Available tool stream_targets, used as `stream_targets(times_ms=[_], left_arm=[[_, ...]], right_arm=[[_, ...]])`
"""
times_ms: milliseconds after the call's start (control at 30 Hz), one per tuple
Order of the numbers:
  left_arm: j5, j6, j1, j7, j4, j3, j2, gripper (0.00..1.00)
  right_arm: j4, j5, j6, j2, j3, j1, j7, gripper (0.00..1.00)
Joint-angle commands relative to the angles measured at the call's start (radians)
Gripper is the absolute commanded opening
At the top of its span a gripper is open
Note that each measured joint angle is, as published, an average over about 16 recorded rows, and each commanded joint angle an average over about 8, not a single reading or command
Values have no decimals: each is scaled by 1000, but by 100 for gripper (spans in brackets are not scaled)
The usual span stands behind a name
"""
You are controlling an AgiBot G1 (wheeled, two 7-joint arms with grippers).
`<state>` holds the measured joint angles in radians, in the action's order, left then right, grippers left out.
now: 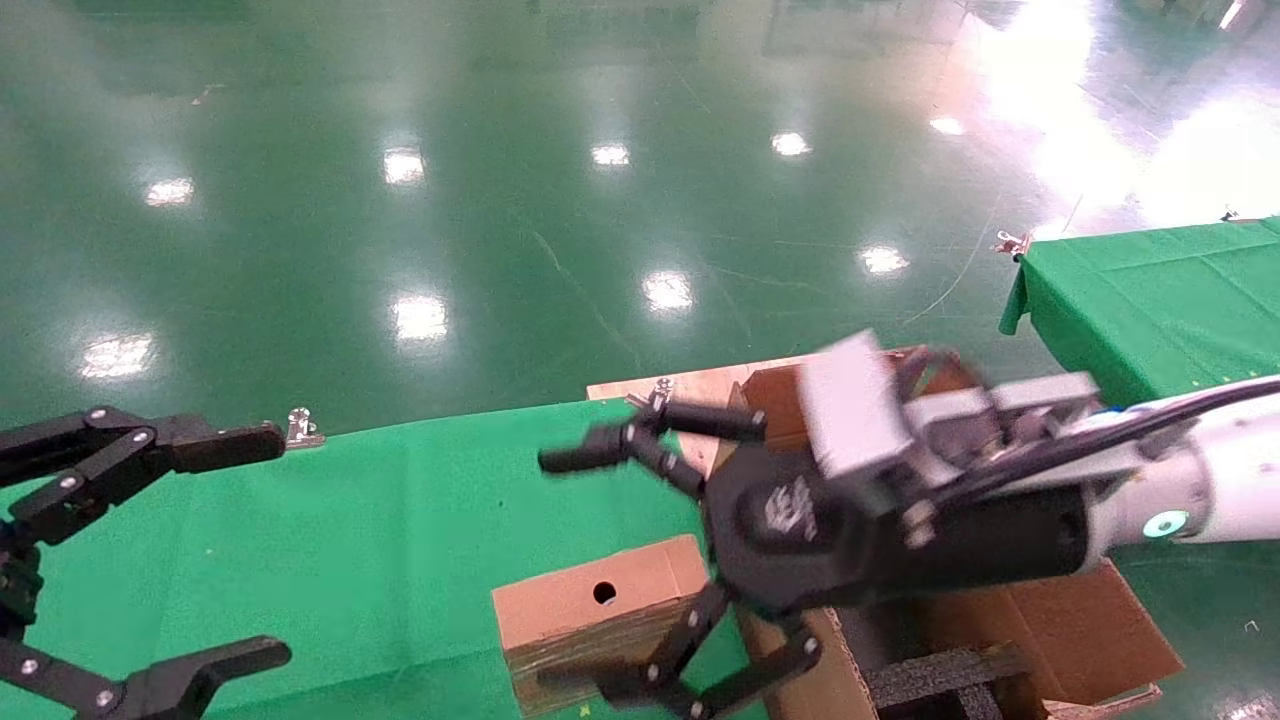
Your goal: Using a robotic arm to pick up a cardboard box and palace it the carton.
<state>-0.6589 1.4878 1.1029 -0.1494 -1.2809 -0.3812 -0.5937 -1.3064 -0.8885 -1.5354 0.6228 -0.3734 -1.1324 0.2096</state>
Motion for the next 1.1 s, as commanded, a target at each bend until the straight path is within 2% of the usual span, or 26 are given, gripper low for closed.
stream_targets(times_ms=[33, 333, 600, 1100], left_arm=[[0, 0, 0, 0, 0, 0, 0, 0], [0, 0, 0, 0, 0, -1, 0, 0], [1, 0, 0, 0, 0, -1, 0, 0], [1, 0, 1, 1, 0, -2, 1, 0]], right_arm=[[-7, -45, -14, 2, -25, -18, 7, 100], [5, -296, -26, 72, -184, -111, 8, 100], [5, -480, -5, 143, -274, -205, -3, 100], [46, -700, -24, 260, -401, -342, -20, 100]])
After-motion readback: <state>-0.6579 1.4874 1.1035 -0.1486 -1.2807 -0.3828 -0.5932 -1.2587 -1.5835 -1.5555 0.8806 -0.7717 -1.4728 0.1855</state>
